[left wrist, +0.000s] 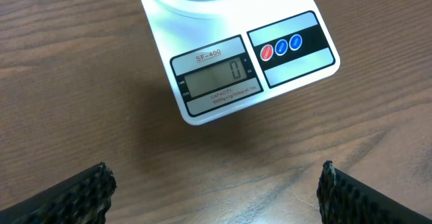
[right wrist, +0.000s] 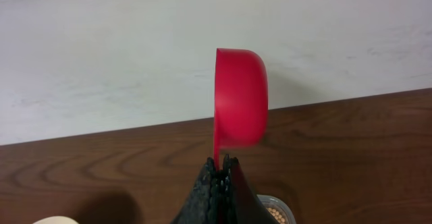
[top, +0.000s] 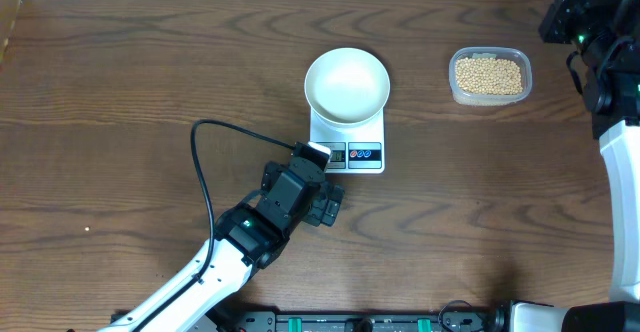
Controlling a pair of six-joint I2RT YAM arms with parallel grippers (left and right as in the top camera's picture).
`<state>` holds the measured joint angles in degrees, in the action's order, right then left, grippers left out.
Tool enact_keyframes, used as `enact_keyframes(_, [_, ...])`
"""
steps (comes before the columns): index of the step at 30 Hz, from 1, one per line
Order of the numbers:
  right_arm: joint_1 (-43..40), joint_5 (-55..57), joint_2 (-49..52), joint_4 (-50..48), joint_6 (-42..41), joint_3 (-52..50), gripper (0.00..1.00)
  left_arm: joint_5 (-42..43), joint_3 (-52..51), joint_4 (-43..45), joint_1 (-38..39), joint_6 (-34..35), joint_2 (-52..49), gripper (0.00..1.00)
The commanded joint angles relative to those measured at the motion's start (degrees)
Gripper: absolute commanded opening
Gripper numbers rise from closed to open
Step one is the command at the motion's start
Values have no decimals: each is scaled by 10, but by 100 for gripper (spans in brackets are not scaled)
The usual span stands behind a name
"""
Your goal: Scoop item into bowl and weigh 50g on scale
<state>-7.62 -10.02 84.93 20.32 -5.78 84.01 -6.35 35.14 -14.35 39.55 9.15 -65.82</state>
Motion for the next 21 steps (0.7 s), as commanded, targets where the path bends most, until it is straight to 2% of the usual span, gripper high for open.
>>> enact_keyframes(1, [-2,7,6,-2,7,12,1,-1,-4,-1,1,-3,3,98])
enact_keyframes(21, [-2,10,6,4,8,11,1,-1,-4,-1,1,-3,3,98])
